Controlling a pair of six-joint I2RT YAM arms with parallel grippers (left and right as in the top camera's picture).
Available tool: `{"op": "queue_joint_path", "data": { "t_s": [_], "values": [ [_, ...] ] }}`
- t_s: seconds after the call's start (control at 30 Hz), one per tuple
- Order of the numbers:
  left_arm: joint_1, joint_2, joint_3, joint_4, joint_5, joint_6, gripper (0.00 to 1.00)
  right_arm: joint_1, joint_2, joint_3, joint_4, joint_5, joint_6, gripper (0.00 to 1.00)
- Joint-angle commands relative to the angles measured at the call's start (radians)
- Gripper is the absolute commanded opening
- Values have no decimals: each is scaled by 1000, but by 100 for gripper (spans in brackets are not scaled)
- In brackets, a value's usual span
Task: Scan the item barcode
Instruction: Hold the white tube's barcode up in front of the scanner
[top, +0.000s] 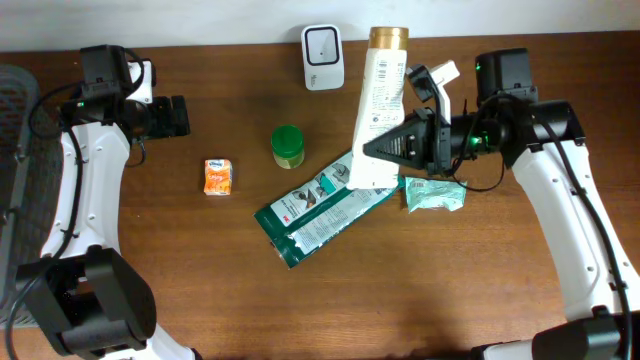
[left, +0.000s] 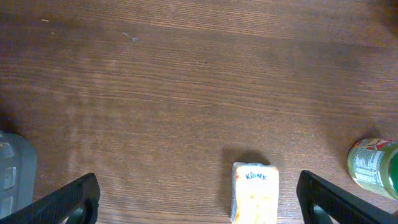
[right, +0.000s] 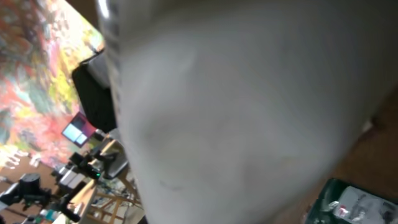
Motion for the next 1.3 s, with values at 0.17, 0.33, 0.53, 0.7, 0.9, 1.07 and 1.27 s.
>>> {"op": "queue_joint_path", "data": {
  "t_s": [0.17, 0.33, 0.53, 0.7, 0.9, 1.07, 1.27],
  "values": [
    [1, 7, 20, 2, -3, 5, 99, 84, -18, 30, 264, 187, 274, 4],
    [1, 7, 20, 1, -3, 5, 99, 85, 28, 35, 369, 246, 331, 4],
    [1, 7, 20, 1, -3, 5, 99, 95, 103, 91, 377, 401, 329, 4],
    [1, 7, 20, 2, -3, 5, 99, 134, 143, 147, 360, 766, 282, 4],
    [1, 7, 20, 2, -3, 5, 99, 215, 195, 183, 397, 1268, 129, 4],
    [1, 7, 20, 1, -3, 5, 99, 256, 264, 183, 571, 1563, -36, 4],
    [1, 7, 20, 1, -3, 5, 99, 283, 388, 183, 834, 1844, -243, 4]
  ]
}}
